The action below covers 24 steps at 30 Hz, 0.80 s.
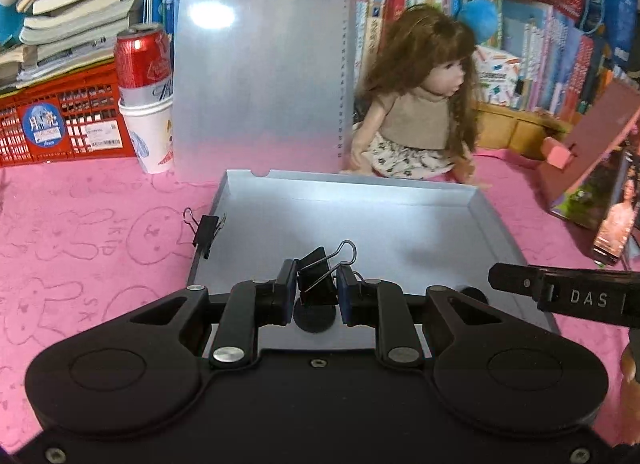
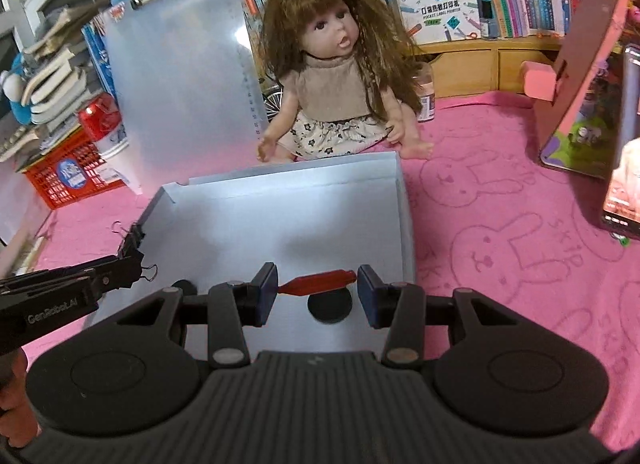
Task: Organize rigid objects
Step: 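Carry the binder clip and red stick over the white tray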
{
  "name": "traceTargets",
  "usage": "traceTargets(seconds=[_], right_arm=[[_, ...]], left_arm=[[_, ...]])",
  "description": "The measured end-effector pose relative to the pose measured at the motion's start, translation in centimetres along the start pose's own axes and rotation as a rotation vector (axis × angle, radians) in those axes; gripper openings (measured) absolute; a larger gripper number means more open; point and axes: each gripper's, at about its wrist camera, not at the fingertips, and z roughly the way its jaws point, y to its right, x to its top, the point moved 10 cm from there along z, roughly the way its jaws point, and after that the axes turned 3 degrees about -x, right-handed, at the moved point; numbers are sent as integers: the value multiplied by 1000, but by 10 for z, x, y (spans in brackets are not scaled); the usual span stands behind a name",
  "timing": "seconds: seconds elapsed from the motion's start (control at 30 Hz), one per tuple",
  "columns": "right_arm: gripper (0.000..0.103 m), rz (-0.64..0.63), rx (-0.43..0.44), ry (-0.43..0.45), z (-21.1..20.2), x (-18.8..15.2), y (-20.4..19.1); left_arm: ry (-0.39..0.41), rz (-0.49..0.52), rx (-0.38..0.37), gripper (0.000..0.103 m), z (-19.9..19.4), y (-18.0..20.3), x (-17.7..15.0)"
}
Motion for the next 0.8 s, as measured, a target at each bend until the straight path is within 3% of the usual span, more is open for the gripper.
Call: traceTargets(seconds=[0.33,0.8], right_arm=[[49,-20,-33,-34,32,0,0],[49,-55,-65,-60,49,-4,-3]], left_arm=[[-41,-19,17,20,41,-10,-2],[-60,-6,28,20,62,-10,-7]])
